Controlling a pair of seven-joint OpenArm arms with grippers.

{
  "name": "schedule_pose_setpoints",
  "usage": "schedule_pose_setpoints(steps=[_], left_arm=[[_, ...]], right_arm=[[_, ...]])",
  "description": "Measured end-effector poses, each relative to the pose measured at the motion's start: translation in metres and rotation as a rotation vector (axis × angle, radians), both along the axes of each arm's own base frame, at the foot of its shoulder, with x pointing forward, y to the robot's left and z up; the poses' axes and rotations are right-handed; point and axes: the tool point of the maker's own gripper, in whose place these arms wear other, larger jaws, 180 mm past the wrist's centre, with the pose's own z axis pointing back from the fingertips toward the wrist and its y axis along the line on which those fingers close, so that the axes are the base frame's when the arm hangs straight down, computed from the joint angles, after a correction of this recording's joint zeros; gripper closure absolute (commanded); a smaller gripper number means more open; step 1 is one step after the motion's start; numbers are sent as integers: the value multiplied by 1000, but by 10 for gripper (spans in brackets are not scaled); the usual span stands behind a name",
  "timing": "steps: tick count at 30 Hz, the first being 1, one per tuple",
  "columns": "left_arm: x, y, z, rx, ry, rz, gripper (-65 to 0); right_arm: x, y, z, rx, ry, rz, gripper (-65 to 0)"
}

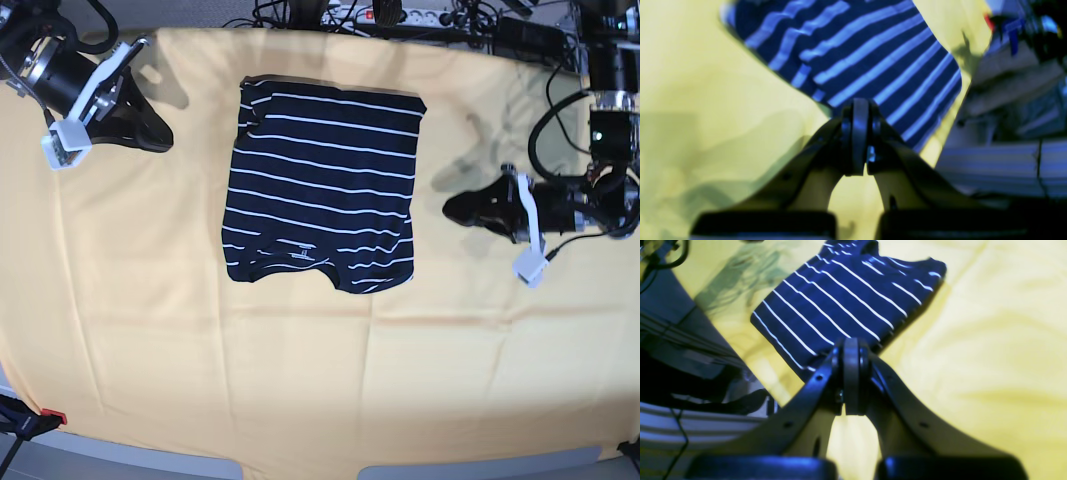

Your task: Fold the T-shirt properly

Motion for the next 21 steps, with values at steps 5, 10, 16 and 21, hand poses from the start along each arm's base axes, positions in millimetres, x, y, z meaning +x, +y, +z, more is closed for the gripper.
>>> schedule_pose_setpoints(steps=[5,10,16,21], left_arm=[[-53,-11,8,97,-41,-140,0],[-97,-8,23,157,-84,-170,0],[-140,12,24,235,-32,-116,0],[-191,27,11,272,148,-88,0]], right_arm=[[-25,-37,-11,-89,92,-105,0],[-65,-70,-22,-167,237,-203,0],[-105,-80,-31,-208,378,-222,0],[-132,-80,-36,-221,478,-209,0]])
